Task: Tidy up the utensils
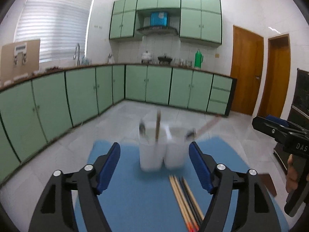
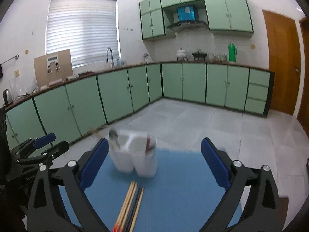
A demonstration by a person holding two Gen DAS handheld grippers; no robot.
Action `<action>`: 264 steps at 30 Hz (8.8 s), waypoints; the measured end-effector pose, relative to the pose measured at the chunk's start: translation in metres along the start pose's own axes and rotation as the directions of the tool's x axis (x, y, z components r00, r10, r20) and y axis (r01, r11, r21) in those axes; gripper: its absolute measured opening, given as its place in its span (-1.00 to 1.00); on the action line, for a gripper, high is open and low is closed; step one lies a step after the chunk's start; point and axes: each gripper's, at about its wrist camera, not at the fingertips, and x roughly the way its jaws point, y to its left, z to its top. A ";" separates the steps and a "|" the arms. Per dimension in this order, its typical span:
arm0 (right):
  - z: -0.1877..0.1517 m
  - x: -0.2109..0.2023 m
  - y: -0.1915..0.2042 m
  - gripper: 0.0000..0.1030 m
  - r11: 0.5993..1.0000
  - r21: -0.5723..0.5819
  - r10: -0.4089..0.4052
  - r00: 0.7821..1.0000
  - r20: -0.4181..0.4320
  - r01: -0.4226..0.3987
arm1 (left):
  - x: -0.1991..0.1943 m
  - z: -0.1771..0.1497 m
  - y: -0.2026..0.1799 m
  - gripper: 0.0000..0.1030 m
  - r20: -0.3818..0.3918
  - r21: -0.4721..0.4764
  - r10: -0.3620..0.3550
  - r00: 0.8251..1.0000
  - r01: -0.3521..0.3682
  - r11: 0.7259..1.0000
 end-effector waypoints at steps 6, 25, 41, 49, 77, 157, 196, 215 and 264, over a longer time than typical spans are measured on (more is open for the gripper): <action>-0.076 -0.014 0.010 0.83 1.000 -0.013 -0.025 0.993 -0.117 0.023 | -0.011 -0.070 -0.002 0.43 -0.137 -0.026 0.013 0.990 -0.017 1.000; -0.196 -0.018 0.039 0.51 0.998 -0.055 -0.022 0.942 -0.334 0.004 | -0.018 -0.153 -0.015 0.43 -0.289 0.012 0.082 0.954 -0.082 0.997; -0.220 -0.010 0.049 0.05 0.997 -0.076 -0.006 0.898 -0.441 -0.031 | -0.017 -0.156 -0.022 0.44 -0.334 0.031 0.091 0.938 -0.086 0.996; -0.217 -0.011 0.034 0.02 0.998 -0.054 -0.046 0.897 -0.441 0.024 | -0.016 -0.157 -0.017 0.45 -0.343 0.006 0.081 0.936 -0.084 0.996; -0.215 -0.004 0.024 -0.88 1.000 -0.007 0.004 0.901 -0.434 -0.008 | 0.010 -0.166 -0.055 0.48 -0.445 0.047 0.021 0.895 0.000 0.999; 0.089 -0.050 0.025 -0.89 0.973 -0.139 0.180 0.983 -0.036 -0.183 | -0.056 0.103 -0.054 -0.89 0.115 0.131 -0.139 0.984 0.124 0.984; 0.107 0.098 0.006 -0.07 0.993 -0.038 0.109 0.994 -0.029 -0.110 | 0.083 0.140 -0.009 -0.10 0.121 0.057 -0.044 0.992 0.037 0.998; -0.035 -0.027 -0.016 0.89 1.000 0.022 -0.020 0.999 -0.029 0.021 | -0.032 -0.028 -0.007 0.59 -0.008 -0.022 0.012 1.000 -0.013 1.000; -0.215 -0.003 0.031 0.30 0.999 -0.049 -0.040 0.893 -0.448 0.020 | -0.015 -0.154 -0.011 0.59 -0.314 -0.014 0.088 0.945 -0.097 0.995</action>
